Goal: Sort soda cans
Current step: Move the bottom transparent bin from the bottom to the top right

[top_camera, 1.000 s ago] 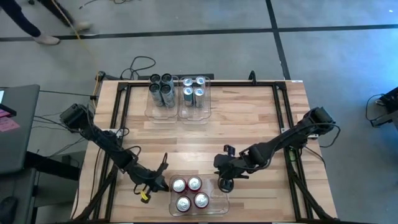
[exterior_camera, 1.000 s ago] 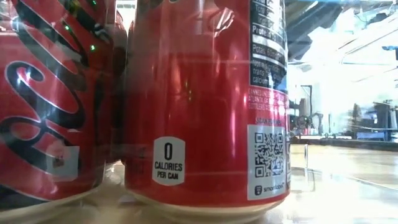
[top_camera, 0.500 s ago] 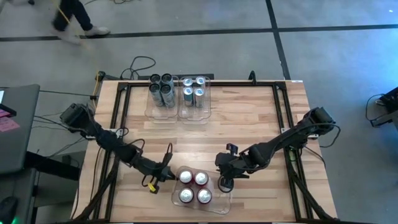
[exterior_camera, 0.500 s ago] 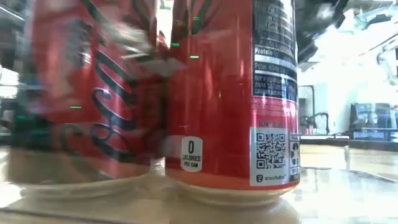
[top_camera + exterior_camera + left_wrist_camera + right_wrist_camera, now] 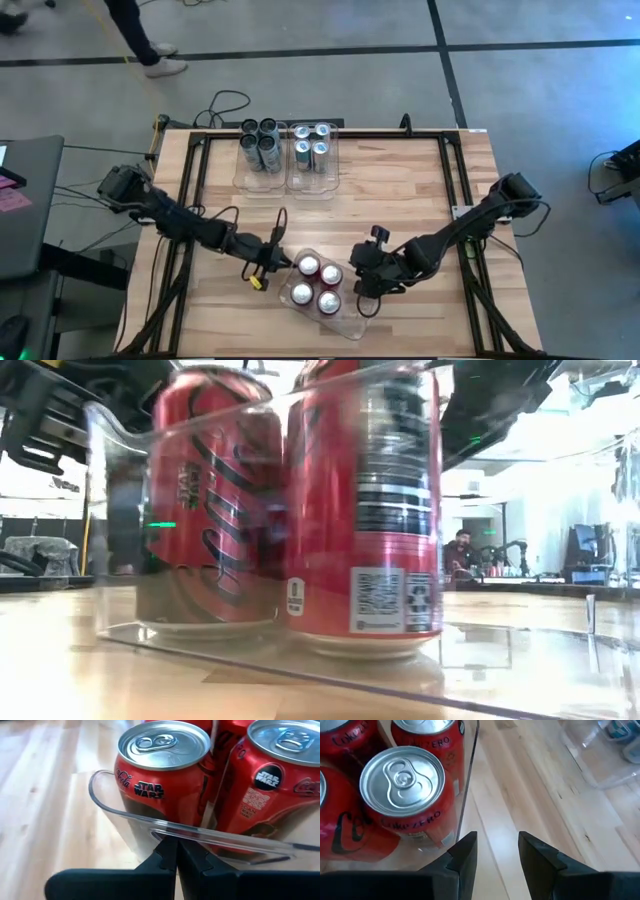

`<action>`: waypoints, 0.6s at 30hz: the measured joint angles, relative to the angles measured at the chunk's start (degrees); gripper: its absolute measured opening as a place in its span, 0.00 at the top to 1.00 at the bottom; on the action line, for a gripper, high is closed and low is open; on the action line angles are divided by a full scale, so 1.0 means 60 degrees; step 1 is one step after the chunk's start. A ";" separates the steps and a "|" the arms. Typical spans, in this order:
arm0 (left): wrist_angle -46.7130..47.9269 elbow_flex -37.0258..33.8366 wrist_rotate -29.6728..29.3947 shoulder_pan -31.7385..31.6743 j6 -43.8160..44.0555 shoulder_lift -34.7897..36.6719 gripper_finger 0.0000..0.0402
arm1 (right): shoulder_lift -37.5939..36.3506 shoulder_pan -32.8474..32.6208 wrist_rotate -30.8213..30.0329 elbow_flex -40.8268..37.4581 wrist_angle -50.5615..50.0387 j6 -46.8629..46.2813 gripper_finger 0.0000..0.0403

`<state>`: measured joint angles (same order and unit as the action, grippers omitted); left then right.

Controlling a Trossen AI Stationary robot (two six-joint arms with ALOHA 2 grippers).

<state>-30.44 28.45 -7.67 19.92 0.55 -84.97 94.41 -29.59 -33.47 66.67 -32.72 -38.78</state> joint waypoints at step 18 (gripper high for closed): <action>-0.0072 0.0080 0.1259 -0.2009 -0.1702 -0.0018 1.00 | -0.0138 0.0082 -0.0241 0.0004 -0.0292 -0.0394 0.60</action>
<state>-30.87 28.93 -0.12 7.87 -9.66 -85.08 93.58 -29.10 -34.92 66.70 -34.48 -41.15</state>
